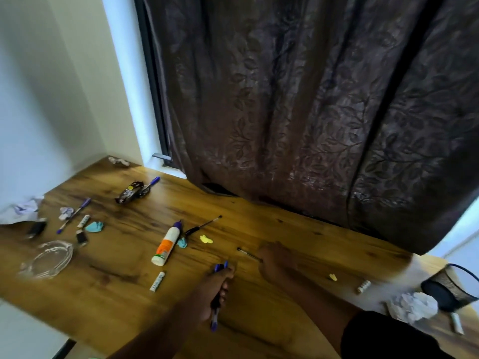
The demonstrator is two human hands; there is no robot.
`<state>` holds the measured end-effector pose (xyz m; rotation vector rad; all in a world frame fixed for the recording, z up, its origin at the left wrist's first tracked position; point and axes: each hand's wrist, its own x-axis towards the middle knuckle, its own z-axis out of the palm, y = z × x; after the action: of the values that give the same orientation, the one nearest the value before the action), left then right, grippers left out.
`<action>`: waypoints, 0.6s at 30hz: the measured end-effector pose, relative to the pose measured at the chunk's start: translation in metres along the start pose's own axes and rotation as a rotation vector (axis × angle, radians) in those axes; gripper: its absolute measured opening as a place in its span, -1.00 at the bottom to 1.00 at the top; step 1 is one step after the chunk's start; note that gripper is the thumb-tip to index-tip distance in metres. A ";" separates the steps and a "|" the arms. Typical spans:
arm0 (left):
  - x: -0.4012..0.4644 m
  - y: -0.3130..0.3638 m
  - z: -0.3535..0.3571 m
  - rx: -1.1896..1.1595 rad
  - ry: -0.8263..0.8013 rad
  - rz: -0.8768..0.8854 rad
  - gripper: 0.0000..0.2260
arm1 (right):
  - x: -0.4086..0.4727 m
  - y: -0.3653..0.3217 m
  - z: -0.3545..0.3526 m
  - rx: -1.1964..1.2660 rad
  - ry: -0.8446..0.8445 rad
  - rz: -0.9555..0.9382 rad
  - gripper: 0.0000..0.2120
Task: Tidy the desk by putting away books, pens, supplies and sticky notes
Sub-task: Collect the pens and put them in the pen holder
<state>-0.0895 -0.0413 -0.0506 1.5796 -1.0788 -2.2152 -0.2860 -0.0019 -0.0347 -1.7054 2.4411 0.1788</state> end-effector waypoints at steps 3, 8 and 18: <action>0.001 0.007 -0.021 -0.039 -0.011 -0.033 -0.75 | 0.008 -0.010 -0.001 0.067 0.020 0.076 -0.81; 0.006 0.021 -0.046 -0.154 -0.118 -0.048 -0.70 | 0.007 -0.035 -0.023 0.299 0.246 -0.111 -0.79; -0.003 0.043 -0.067 -0.586 -0.316 0.005 -0.50 | -0.010 -0.107 -0.031 0.197 0.304 -0.753 -0.71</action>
<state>-0.0393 -0.0995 -0.0301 1.0023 -0.4130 -2.5144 -0.1845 -0.0353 -0.0033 -2.5321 1.7113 -0.4208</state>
